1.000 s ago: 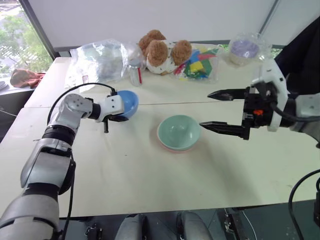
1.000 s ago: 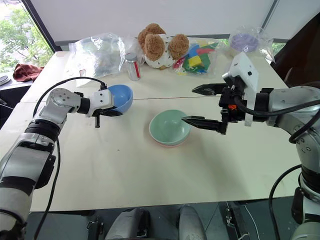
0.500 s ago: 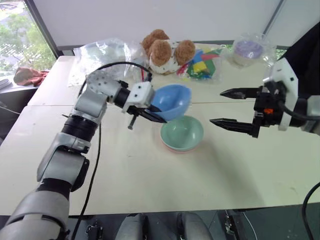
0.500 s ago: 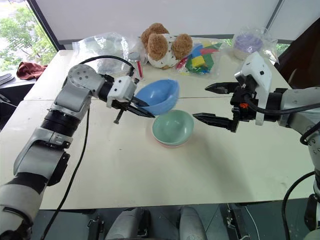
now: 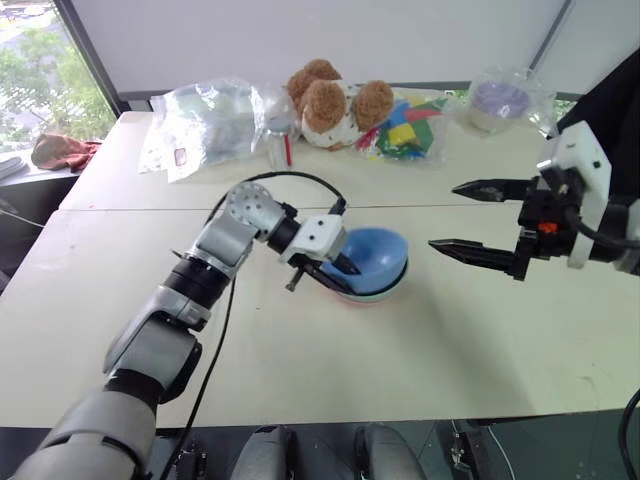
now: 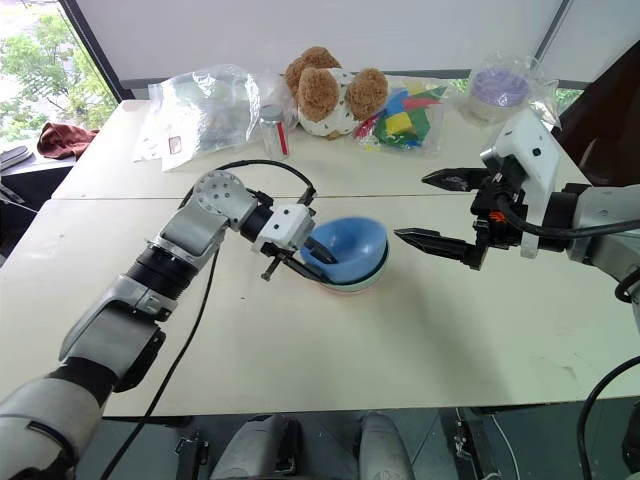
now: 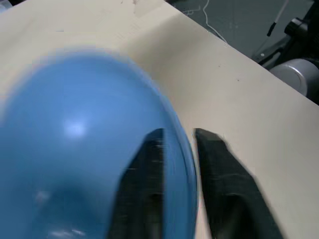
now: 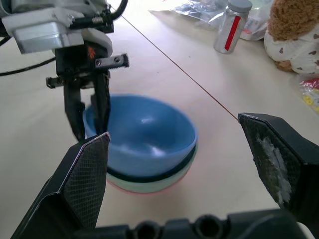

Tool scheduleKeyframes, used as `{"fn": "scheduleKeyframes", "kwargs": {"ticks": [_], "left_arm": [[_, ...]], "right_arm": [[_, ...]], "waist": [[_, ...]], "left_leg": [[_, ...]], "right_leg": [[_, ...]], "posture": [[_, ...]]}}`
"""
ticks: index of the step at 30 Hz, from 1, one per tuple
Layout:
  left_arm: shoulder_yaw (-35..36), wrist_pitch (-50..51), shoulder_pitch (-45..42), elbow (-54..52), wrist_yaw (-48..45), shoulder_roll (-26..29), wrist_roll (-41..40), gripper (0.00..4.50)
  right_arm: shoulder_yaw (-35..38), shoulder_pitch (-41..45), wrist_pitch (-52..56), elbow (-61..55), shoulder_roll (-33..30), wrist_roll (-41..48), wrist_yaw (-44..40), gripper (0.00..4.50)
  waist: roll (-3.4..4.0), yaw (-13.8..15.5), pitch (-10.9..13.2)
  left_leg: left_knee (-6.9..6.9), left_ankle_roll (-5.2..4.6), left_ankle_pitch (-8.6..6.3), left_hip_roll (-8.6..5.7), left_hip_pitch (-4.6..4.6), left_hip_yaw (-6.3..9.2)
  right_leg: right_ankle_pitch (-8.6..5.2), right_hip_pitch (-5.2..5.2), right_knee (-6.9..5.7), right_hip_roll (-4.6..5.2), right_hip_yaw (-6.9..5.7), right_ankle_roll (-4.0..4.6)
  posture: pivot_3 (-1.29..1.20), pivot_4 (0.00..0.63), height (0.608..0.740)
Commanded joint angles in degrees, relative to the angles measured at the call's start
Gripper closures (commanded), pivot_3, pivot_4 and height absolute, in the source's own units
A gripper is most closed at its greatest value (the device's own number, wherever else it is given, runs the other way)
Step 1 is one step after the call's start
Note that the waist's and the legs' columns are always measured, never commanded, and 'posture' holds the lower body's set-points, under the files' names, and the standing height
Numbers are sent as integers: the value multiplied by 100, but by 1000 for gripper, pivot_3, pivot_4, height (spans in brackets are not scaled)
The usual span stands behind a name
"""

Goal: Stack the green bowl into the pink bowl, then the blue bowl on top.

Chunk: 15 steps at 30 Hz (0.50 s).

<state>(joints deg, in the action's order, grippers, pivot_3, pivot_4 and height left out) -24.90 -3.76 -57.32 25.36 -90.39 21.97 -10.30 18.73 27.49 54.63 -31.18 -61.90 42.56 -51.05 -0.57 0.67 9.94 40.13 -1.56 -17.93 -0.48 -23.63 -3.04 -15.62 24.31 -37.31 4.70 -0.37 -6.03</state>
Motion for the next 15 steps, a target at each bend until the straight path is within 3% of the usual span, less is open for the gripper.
{"fn": "scheduleKeyframes", "kwargs": {"ticks": [1,4,7,15], "left_arm": [[306,230,-93,-241,114,34,-73,1541],[588,540,-150,-420,236,109,-272,17],[967,1052,-209,-723,311,274,-563,17],[1948,2439,239,-1764,553,1646,-1109,17]], "right_arm": [[194,30,-80,-83,-133,54,57,0],[149,50,-101,-60,-146,71,74,0],[117,37,-130,-38,-153,72,66,0],[-102,-184,-415,174,-203,-167,-139,0]], "waist": [[0,-6,0],[0,-6,0],[0,-4,0],[2,-45,-1]], "left_leg": [[0,0,0,0,0,0],[0,0,0,0,0,1],[0,0,0,0,0,2],[-2,9,5,4,3,4]], "right_leg": [[0,0,0,0,0,0],[0,0,-1,0,1,0],[0,0,-1,0,2,0],[0,-1,-1,-2,2,0]], "posture": [[0,150,740],[0,150,740],[0,150,740],[0,150,740]]}}
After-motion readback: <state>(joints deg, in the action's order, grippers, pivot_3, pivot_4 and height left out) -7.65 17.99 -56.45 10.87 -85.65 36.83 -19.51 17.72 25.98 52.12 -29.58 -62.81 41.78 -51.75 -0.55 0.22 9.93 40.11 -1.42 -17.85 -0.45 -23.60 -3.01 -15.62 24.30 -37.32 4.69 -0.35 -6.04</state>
